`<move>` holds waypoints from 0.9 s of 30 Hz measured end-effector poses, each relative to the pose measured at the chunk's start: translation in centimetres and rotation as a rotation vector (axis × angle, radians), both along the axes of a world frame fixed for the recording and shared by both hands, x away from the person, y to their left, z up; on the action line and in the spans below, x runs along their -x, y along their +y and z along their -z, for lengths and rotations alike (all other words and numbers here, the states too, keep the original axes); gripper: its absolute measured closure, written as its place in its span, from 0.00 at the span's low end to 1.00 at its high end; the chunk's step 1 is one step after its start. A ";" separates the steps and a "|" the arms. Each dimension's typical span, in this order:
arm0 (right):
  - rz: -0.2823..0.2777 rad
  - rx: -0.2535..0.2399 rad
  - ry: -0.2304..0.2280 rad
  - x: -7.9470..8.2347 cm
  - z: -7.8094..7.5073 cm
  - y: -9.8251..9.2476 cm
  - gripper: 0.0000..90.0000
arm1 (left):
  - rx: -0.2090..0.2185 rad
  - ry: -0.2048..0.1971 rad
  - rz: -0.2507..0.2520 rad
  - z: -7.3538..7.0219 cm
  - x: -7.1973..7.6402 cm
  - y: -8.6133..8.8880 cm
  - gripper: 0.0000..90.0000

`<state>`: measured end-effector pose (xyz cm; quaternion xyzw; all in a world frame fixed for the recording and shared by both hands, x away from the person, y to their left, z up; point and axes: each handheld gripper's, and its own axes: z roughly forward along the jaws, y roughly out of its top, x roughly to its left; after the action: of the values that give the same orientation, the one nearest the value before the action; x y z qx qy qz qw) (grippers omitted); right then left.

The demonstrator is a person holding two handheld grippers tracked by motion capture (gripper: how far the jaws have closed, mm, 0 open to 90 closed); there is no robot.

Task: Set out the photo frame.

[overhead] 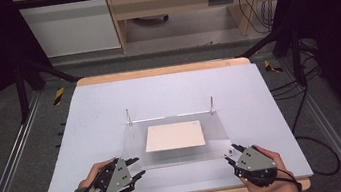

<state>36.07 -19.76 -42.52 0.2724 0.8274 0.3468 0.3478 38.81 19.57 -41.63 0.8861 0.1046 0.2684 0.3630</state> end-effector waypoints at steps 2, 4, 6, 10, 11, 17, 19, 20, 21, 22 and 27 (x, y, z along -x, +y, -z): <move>-0.001 -0.009 -0.002 -0.1 -0.1 0.0 0.65 | 0.005 -0.012 0.002 -0.1 0.0 0.0 0.64; 0.000 -0.008 0.000 -0.1 -0.2 0.0 0.65 | 0.022 -0.014 -0.001 -0.1 0.0 0.0 0.66; -0.002 -0.005 -0.002 -0.1 -0.4 0.0 0.65 | 0.011 -0.025 0.004 -0.2 0.0 0.1 0.68; -0.005 -0.011 0.002 -0.2 -0.6 0.0 0.66 | 0.025 -0.044 -0.010 -0.3 0.2 0.0 0.69; -0.009 -0.014 0.003 -0.2 -0.6 -0.1 0.65 | 0.029 -0.042 -0.014 -0.4 0.2 0.0 0.69; -0.035 -0.023 -0.006 -0.7 -0.8 -0.3 0.64 | 0.029 -0.043 -0.023 -0.9 0.0 -0.1 0.69; -0.046 -0.023 -0.012 -0.9 -0.8 -0.3 0.62 | 0.033 -0.041 -0.026 -1.1 -0.1 -0.1 0.70; -0.046 -0.023 -0.012 -0.9 -0.8 -0.3 0.62 | 0.033 -0.041 -0.026 -1.1 -0.1 -0.1 0.70; -0.057 -0.021 -0.017 -1.0 -0.8 -0.3 0.61 | 0.032 -0.041 -0.026 -1.1 -0.1 -0.1 0.70; -0.062 -0.014 -0.021 -1.1 -0.8 -0.3 0.59 | 0.030 -0.039 -0.024 -1.1 -0.1 -0.1 0.70; -0.101 0.032 -0.043 -1.8 -0.6 0.6 0.61 | 0.036 -0.038 -0.026 -1.2 -0.1 -0.1 0.70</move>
<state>37.86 -19.13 -41.89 0.2172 0.8379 0.3562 0.3519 38.93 19.50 -40.44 0.8728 0.1136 0.2881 0.3772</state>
